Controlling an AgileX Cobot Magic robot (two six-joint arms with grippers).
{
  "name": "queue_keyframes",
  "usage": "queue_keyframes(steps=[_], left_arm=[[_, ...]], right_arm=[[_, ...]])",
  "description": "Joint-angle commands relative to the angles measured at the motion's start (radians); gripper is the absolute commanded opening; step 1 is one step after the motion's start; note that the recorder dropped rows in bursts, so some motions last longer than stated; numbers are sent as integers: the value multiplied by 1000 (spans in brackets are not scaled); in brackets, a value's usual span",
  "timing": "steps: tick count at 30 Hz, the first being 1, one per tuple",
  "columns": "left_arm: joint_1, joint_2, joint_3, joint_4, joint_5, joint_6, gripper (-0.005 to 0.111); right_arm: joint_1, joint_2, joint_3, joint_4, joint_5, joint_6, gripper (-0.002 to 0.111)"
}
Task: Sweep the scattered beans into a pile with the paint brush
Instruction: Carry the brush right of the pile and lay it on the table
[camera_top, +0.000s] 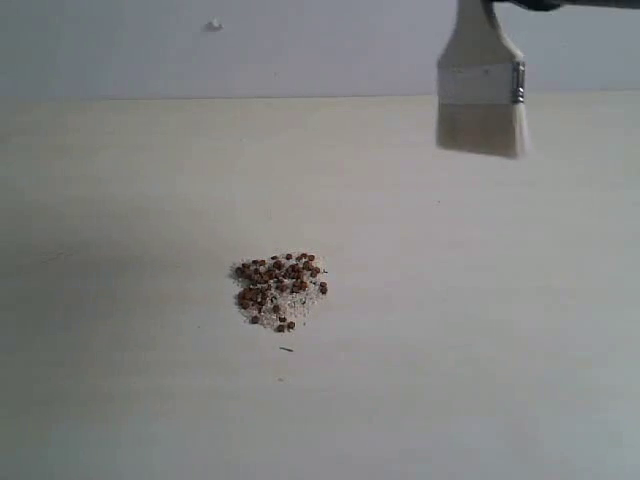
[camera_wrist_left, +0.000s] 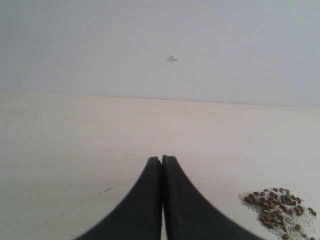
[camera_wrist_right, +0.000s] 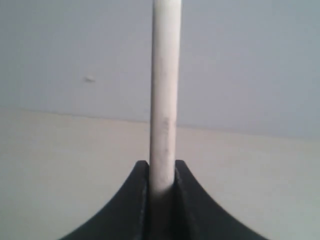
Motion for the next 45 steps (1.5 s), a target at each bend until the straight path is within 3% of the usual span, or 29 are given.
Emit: queue_keyframes(steps=[1,6,10,21,24,27,29,45], left_arm=[[-6,-6,3,2,-1,-2,0],[-6,-6,3,2,-1,-2,0],[-6,-6,3,2,-1,-2,0],[-6,-6,3,2,-1,-2,0],[-6,-6,3,2,-1,-2,0],[-6,-6,3,2,-1,-2,0],[-6,-6,3,2,-1,-2,0],[-6,-6,3,2,-1,-2,0]], right_arm=[[0,23,0,319,254,-206,0],[0,98,0,871,407,-703,0],[0,185,-2,1117,462,-871,0],[-66,424,-22,1206,402,-914,0],[-67,480,-46,1301,411,-1018,0],[-67,562,-118,1529,442,-1222,0],[-67,600,-142,1563,442,-1230,0],[-67,665,-151,1453,415,-1141,0]])
